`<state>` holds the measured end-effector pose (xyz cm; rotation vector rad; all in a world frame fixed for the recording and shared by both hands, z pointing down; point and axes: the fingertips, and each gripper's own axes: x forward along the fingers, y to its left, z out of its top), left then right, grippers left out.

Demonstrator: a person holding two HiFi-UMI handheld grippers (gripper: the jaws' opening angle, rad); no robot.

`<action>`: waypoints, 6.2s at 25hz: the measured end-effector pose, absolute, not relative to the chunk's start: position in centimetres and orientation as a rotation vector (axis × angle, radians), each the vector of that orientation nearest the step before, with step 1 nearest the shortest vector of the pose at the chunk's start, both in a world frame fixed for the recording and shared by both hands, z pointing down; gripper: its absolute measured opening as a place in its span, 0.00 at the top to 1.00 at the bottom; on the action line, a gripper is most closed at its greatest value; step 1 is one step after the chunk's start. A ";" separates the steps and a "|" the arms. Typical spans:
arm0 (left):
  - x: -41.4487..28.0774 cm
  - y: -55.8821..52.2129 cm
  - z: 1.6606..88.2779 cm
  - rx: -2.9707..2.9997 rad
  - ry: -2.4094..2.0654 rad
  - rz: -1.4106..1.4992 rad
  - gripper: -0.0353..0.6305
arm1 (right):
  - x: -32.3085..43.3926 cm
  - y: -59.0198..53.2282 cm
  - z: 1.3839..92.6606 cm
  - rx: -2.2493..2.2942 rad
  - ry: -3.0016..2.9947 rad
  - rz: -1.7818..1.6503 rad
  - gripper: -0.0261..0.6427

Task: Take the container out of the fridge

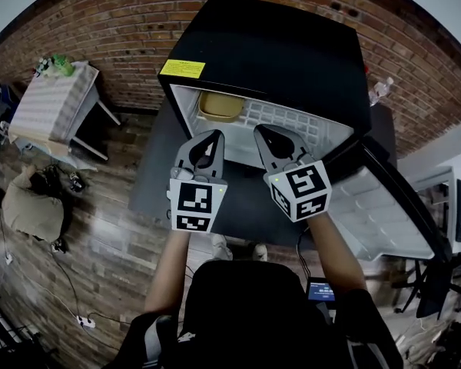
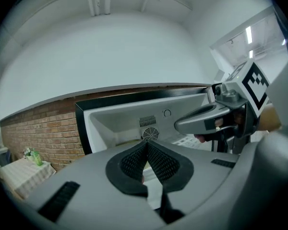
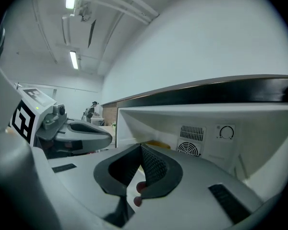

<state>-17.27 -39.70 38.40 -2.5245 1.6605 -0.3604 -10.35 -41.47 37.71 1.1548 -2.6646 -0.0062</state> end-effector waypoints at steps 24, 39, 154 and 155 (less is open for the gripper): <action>-17.3 -47.6 46.1 -2.371 1.300 -0.799 0.79 | -9.8 -47.1 41.6 1.303 -2.510 0.106 0.90; -17.1 -48.7 47.4 -2.001 1.125 -1.061 0.78 | -9.5 -47.7 42.2 1.316 -2.503 0.132 0.90; -13.1 -20.5 41.5 -1.758 1.096 -1.156 0.90 | -7.3 -23.1 36.9 1.213 -2.649 -0.027 0.90; -13.2 -19.9 41.5 -1.758 1.092 -1.152 0.90 | -7.4 -22.5 36.9 1.221 -2.646 -0.029 0.90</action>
